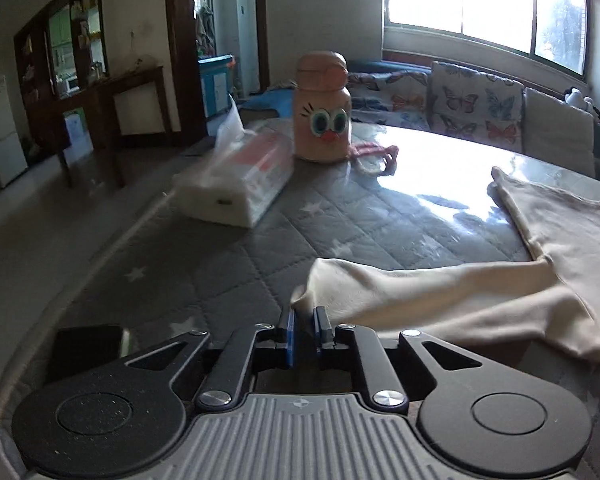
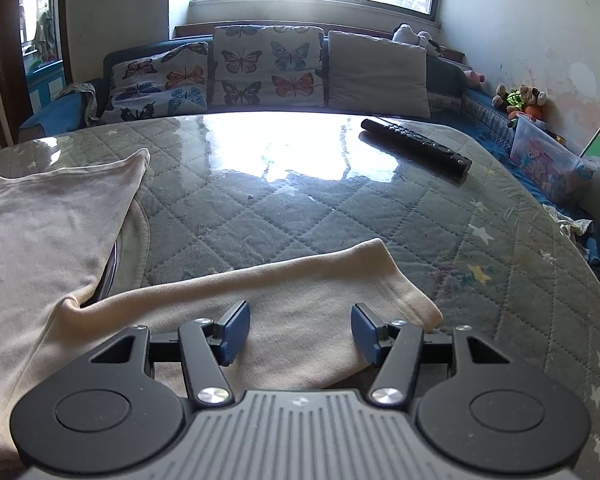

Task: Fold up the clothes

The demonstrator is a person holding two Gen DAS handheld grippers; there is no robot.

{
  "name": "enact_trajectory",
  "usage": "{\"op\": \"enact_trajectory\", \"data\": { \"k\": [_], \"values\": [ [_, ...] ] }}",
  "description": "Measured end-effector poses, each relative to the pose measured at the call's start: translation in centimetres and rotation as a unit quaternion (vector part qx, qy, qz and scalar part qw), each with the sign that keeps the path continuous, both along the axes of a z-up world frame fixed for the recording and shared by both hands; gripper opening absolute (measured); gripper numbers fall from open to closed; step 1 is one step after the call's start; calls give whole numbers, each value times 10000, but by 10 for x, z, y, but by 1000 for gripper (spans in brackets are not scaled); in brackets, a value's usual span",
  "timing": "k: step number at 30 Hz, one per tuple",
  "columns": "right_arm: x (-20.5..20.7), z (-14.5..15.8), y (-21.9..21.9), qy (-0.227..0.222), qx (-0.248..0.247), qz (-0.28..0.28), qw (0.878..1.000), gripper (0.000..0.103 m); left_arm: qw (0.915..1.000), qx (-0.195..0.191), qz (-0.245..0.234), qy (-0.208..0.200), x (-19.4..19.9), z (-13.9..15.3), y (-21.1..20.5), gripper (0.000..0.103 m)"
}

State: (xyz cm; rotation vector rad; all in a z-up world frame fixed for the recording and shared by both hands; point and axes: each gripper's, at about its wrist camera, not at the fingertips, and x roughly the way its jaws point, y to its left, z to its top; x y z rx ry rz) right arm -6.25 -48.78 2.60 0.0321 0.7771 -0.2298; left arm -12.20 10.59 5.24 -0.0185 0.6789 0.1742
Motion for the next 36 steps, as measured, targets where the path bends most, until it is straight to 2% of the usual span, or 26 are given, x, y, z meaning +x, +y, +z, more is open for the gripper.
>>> {"op": "enact_trajectory", "data": {
  "k": [2, 5, 7, 13, 15, 16, 17, 22, 27, 31, 33, 35, 36],
  "values": [
    [0, 0, -1, -3, 26, -19, 10000, 60, 9999, 22, 92, -127, 2, 8, 0, 29],
    [-1, 0, -1, -11, 22, -23, 10000, 60, 9994, 9, 45, -331, 5, 19, -1, 37],
    [-1, 0, -1, -14, 20, -21, 10000, 60, 9995, 63, -218, -226, 15, 17, -7, 45],
    [0, 0, -1, -19, 39, -30, 10000, 60, 9980, 173, -522, 299, 51, -14, -21, 45],
    [0, 0, -1, -9, 37, -28, 10000, 61, 9974, 201, -598, 351, 60, -22, -23, 34],
    [0, 0, -1, -4, 29, -27, 10000, 62, 9970, 246, -663, 306, 62, -23, -23, 21],
    [0, 0, -1, 3, 11, -25, 10000, 63, 9966, 360, -679, 307, 67, -23, -25, 13],
    [2, -1, -2, 1, -7, -35, 10000, 65, 9909, 1027, -842, 239, 98, -27, -37, 8],
    [4, -2, -3, -4, -56, -29, 10000, 70, 9817, 1567, -1066, 206, 123, -32, -47, 7],
    [3, -3, -6, -42, -7, -27, 10000, 71, 9794, 1718, -1044, 180, 126, -38, -45, 13],
    [2, -4, -8, -72, 39, -31, 10000, 71, 9818, 1631, -953, 209, 127, -35, -41, 19],
    [1, -3, -7, -82, 19, -12, 10000, 71, 9833, 1609, -830, 174, 124, -28, -40, 33],
    [1, -2, -6, -84, -6, 3, 10000, 71, 9839, 1598, -797, 80, 120, -22, -42, 36]
  ]
}}
